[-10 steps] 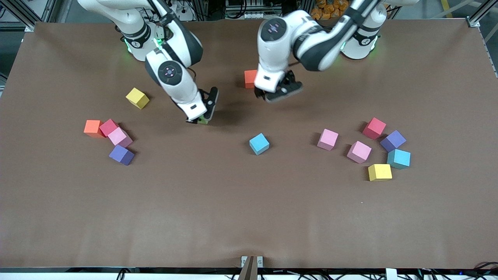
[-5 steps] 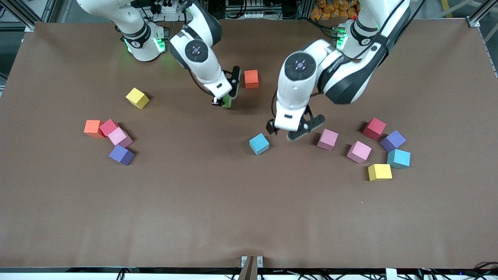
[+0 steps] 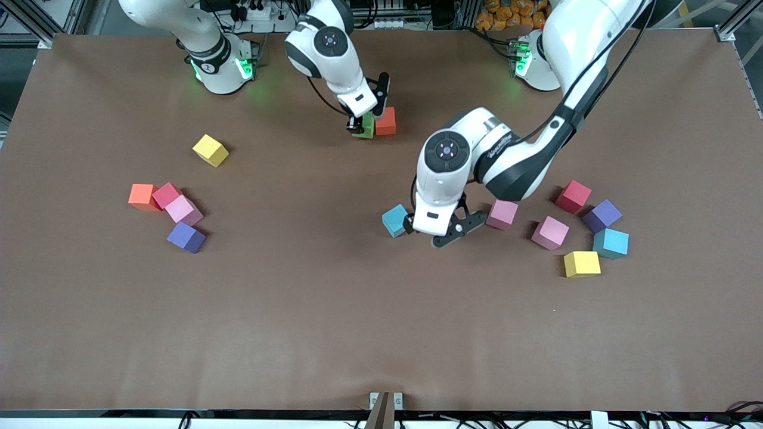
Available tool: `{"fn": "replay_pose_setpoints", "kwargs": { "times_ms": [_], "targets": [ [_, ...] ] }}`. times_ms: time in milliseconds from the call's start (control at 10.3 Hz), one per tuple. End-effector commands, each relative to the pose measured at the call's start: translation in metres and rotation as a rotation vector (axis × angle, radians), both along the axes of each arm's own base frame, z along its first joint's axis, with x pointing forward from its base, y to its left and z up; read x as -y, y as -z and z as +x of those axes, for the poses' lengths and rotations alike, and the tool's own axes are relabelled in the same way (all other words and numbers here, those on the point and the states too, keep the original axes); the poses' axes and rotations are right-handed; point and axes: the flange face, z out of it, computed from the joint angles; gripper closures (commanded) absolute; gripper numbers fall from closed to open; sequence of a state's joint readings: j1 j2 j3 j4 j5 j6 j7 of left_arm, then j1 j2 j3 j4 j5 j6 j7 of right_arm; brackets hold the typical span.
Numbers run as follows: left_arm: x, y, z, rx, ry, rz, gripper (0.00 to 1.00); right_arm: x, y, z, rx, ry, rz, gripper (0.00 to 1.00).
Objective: Form number 2 with 11 blocks
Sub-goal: 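Set green beside orange with the right gripper while the left gripper grasps cyan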
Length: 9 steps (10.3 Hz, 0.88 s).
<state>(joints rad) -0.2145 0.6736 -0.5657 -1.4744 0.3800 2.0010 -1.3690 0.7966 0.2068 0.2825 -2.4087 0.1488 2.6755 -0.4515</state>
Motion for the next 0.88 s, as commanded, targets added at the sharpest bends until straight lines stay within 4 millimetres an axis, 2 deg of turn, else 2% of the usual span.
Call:
{"fn": "replay_pose_setpoints", "kwargs": {
  "times_ms": [0,195,584,779],
  "targets": [
    [0.014,0.016,-0.003,-0.014,-0.052,0.025,0.00,0.008,0.018,-0.012,0.012,0.020,-0.001,0.75],
    [0.027,0.034,-0.012,-0.033,-0.076,0.025,0.00,0.008,0.024,-0.013,0.006,0.037,-0.011,0.75],
    [0.031,0.035,-0.010,-0.047,-0.180,-0.035,0.00,0.002,0.037,-0.020,0.019,0.014,0.003,0.76],
    [0.035,0.040,-0.010,-0.042,-0.211,-0.052,0.00,0.000,0.037,-0.020,0.022,0.010,0.007,0.76]
  ]
}}
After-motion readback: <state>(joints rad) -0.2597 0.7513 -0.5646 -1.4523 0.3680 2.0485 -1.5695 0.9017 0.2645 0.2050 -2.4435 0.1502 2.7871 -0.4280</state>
